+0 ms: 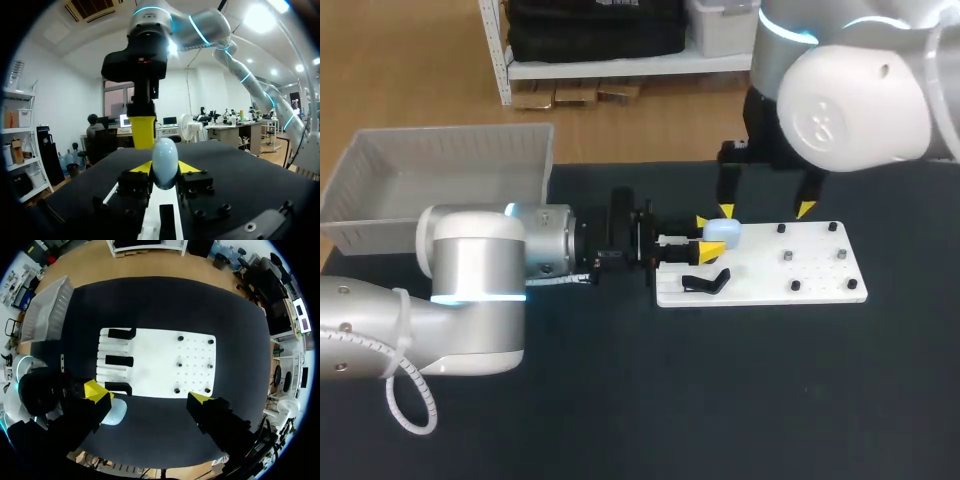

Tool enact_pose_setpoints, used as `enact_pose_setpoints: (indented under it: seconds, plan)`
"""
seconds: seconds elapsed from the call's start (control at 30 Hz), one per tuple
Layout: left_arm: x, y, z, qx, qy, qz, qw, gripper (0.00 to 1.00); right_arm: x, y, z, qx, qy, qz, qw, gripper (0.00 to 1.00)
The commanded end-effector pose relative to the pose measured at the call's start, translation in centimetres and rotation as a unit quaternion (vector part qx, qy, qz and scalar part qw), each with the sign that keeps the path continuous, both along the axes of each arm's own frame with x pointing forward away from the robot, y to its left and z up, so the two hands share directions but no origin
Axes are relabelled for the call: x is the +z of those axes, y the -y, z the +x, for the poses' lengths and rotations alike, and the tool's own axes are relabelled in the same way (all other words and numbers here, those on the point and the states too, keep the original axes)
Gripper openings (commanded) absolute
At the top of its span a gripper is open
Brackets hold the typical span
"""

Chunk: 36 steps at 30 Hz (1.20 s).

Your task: Pick up each earbud case from the left stands, insert the matching earbuds, close the lid, and place the case in the box.

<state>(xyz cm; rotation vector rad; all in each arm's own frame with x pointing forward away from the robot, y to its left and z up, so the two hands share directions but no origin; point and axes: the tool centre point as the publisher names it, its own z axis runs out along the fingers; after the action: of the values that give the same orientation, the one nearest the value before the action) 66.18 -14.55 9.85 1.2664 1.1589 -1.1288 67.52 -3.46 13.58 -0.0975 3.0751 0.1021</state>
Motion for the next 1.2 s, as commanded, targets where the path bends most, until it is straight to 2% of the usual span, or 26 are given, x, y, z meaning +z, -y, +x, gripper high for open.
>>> enact_pose_setpoints:
  seconds: [0.03,0.17,0.27,0.4,0.57,0.73,0.97,1.07,1.13,1.2]
  plan:
    - [-0.1,0.0,-0.1,0.003,0.002,-0.002,1.000,0.00,0.9,0.9,-1.1,-0.004,0.041,0.012,0.999,1.00]
    - [-0.1,0.0,-0.1,0.003,0.002,-0.002,1.000,0.00,3.6,1.7,-0.9,-0.010,0.099,0.036,0.994,1.00]
    - [-0.1,0.0,-0.1,0.003,0.002,-0.002,1.000,0.00,5.2,2.2,-1.2,-0.005,0.126,0.053,0.991,1.00]
    - [1.2,-2.5,0.4,0.040,0.009,0.010,0.999,0.00,5.6,2.4,-1.2,-0.007,0.132,0.064,0.989,1.00]
    - [4.5,-7.6,1.3,0.115,0.037,0.031,0.992,0.00,5.6,2.4,-1.2,-0.007,0.132,0.064,0.989,1.00]
    - [7.4,-13.2,2.9,0.198,0.048,0.055,0.977,0.00,5.6,2.4,-1.2,-0.007,0.132,0.064,0.989,1.00]
    - [9.8,-20.2,5.7,0.295,0.026,0.077,0.952,0.00,5.6,2.4,-1.2,-0.007,0.132,0.064,0.989,1.00]
    - [9.8,-22.9,7.5,0.336,0.009,0.094,0.937,0.00,5.6,2.4,-1.2,-0.007,0.132,0.064,0.989,1.00]
    - [9.7,-23.8,8.5,0.350,0.005,0.105,0.931,0.00,5.6,2.4,-1.2,-0.007,0.132,0.064,0.989,1.00]
    - [9.1,-24.8,9.7,0.369,-0.011,0.103,0.924,0.00,5.6,2.4,-1.2,-0.007,0.132,0.064,0.989,1.00]
